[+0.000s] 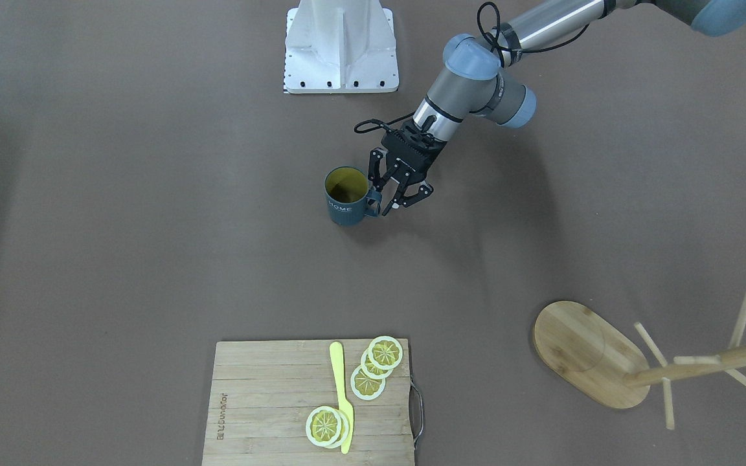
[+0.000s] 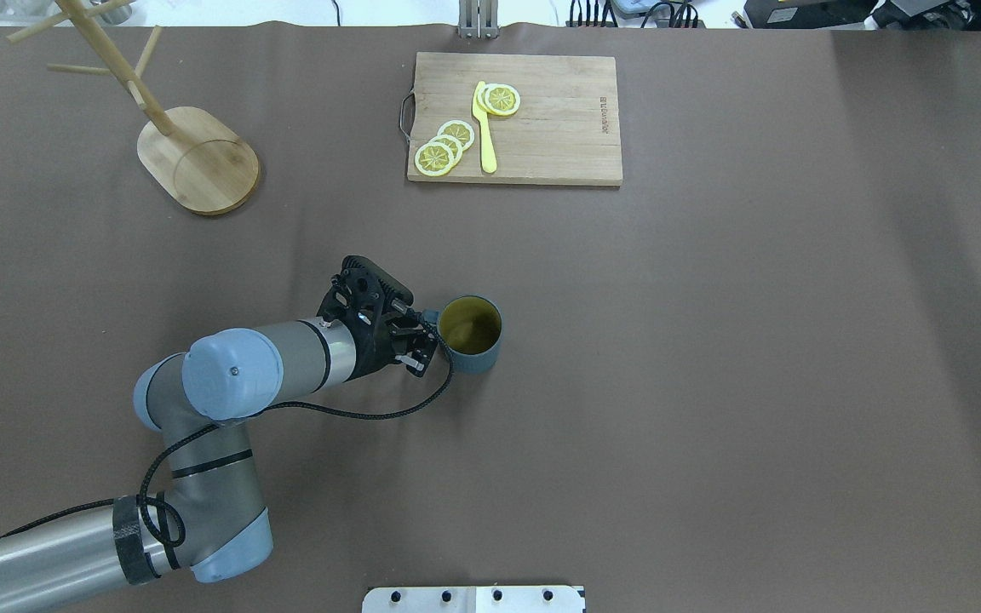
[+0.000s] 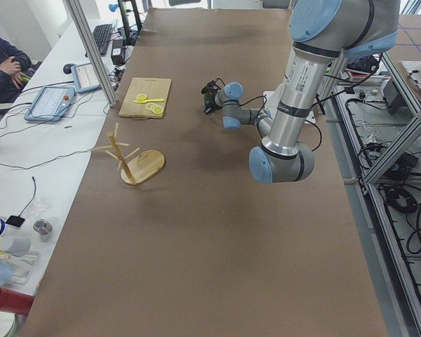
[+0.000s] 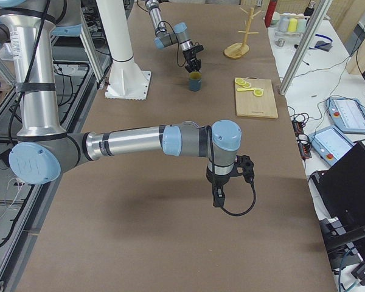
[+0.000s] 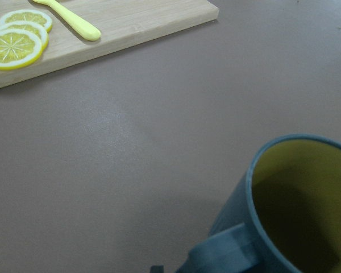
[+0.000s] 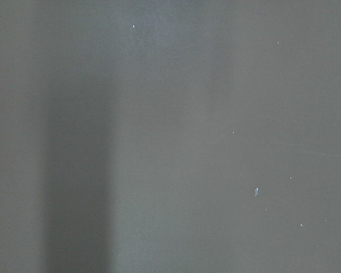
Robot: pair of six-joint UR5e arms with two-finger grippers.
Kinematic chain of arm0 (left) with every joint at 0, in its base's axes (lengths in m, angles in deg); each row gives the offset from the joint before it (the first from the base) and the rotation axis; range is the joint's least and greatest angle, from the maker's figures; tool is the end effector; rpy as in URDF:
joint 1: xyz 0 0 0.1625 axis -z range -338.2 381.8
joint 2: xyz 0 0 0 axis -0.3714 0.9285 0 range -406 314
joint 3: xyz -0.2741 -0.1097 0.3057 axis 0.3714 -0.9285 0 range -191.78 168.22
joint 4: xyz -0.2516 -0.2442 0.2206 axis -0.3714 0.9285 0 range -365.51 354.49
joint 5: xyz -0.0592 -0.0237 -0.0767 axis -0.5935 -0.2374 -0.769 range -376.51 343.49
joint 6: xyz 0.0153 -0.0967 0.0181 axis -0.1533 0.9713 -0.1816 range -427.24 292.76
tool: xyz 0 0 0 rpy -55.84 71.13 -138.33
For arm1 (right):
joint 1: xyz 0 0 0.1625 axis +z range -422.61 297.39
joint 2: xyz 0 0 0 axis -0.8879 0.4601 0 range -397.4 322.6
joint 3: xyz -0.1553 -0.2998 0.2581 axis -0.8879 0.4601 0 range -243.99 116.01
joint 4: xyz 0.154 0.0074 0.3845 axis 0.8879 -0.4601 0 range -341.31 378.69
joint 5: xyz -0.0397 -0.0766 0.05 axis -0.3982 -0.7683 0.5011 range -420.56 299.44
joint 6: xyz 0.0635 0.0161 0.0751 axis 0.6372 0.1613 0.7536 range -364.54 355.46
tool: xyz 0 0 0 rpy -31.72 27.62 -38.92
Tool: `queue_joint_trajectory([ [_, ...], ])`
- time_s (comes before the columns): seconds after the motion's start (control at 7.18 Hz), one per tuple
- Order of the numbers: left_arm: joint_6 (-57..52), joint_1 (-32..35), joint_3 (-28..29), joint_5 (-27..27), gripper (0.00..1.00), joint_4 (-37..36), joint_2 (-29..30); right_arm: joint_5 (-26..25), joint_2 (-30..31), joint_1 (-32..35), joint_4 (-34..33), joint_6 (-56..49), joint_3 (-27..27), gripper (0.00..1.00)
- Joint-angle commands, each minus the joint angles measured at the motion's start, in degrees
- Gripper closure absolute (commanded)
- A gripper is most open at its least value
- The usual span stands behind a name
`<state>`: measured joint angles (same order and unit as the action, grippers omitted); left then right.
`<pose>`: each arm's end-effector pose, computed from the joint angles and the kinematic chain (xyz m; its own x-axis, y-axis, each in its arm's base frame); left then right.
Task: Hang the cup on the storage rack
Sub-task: 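Close the left gripper on the blue mug's handle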
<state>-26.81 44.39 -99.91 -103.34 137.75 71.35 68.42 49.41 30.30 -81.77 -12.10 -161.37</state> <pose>0.5618 -0.3841 0.2928 0.4468 0.6373 -0.6278 0.1439 0.6414 0.7536 0.0964 -0.5048 0.5921 0.7763 -0.0936 0.6234 0.0519 0.9950 0.0848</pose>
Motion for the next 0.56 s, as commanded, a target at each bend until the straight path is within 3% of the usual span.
queue_joint_trajectory([
  [0.0, 0.0, 0.0, 0.2, 0.0, 0.69, 0.0, 0.2, 0.0, -0.1, 0.0, 0.1, 0.0, 0.0, 0.0],
  [0.14, 0.1, 0.0, 0.2, 0.0, 0.8, 0.0, 0.2, 0.0, -0.1, 0.0, 0.1, 0.0, 0.0, 0.0],
  [0.42, 3.3, 0.0, 0.2, 0.0, 0.92, 0.2, 0.2, 0.0, -0.3, 0.0, 0.0, 0.0, 0.0, 0.0],
])
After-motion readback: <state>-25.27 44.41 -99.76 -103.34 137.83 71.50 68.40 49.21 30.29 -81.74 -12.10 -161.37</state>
